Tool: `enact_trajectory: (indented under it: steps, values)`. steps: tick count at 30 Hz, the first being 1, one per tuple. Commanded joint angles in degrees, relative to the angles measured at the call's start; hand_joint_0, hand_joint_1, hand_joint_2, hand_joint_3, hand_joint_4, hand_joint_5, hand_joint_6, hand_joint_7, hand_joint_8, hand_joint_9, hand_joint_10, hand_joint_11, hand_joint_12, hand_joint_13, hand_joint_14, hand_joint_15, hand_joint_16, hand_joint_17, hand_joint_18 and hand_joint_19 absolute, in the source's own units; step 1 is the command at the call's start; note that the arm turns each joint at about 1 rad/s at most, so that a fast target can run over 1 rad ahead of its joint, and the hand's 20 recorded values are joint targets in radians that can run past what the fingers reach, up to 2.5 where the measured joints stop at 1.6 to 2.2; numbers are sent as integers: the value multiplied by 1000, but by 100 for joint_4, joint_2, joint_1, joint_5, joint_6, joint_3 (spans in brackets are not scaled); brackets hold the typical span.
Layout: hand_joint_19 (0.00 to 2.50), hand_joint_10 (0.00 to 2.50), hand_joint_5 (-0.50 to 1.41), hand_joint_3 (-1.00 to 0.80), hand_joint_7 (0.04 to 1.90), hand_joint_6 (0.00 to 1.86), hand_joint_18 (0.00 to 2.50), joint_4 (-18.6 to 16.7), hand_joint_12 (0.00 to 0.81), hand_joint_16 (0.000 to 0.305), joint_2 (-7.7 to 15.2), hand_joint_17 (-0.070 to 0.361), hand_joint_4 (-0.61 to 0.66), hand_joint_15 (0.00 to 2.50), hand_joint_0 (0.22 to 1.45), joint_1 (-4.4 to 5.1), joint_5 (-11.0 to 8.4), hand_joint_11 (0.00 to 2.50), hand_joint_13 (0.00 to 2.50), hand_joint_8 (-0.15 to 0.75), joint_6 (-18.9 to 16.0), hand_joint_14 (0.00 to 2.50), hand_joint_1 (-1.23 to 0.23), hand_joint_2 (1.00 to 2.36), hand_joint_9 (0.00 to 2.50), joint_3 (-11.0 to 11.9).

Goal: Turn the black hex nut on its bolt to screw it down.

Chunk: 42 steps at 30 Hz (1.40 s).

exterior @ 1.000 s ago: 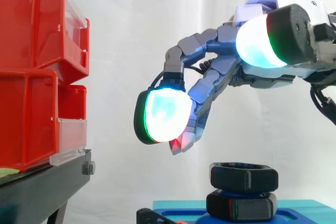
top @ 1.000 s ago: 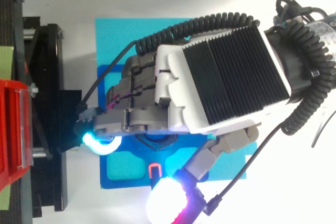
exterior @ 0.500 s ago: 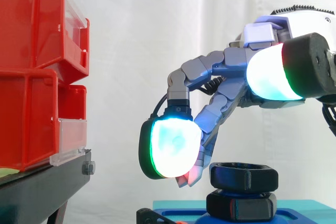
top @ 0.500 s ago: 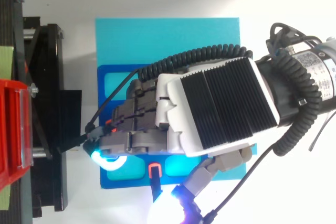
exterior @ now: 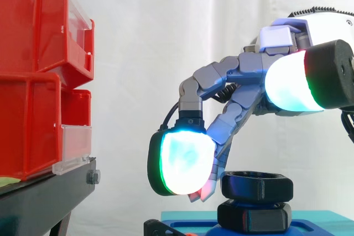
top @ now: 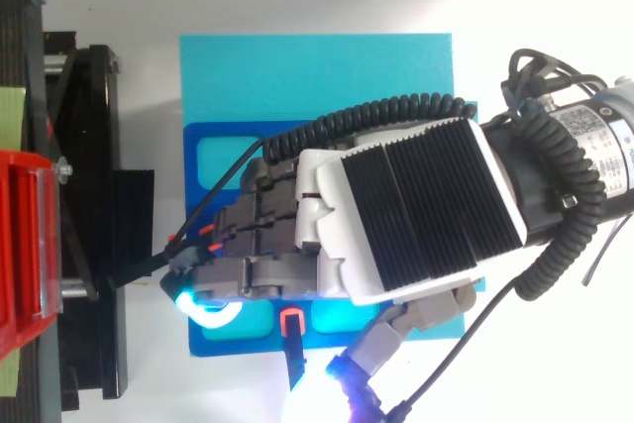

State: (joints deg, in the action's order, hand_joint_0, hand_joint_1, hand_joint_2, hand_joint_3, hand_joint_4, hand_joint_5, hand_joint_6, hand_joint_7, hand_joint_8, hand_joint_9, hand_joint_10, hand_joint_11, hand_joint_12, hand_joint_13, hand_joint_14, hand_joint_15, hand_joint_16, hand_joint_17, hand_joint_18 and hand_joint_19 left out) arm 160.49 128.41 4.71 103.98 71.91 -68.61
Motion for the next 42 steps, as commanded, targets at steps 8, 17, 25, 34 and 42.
enact_trajectory:
  steps: [8,17,25,34,42]
  values:
    - [370,12,-166,-500,905,663,911,35,400,56,0,126,317,274,493,-84,210,539,843,373,87,10,-294,1000,773,-3]
    - [380,12,-168,-500,897,666,915,43,395,56,0,125,321,263,494,-163,377,554,842,371,324,8,-295,1000,782,6]
    - [381,12,-159,-500,970,614,922,70,387,56,0,126,323,249,493,-234,482,561,844,373,324,9,-296,1000,795,6]
    - [378,15,-146,-500,1079,536,920,61,396,56,0,125,329,269,494,-330,641,556,839,373,341,11,-296,1000,794,-3]
    - [370,15,-143,-500,1110,518,915,52,399,55,0,125,331,266,494,-418,746,552,837,370,333,9,-297,1000,790,6]
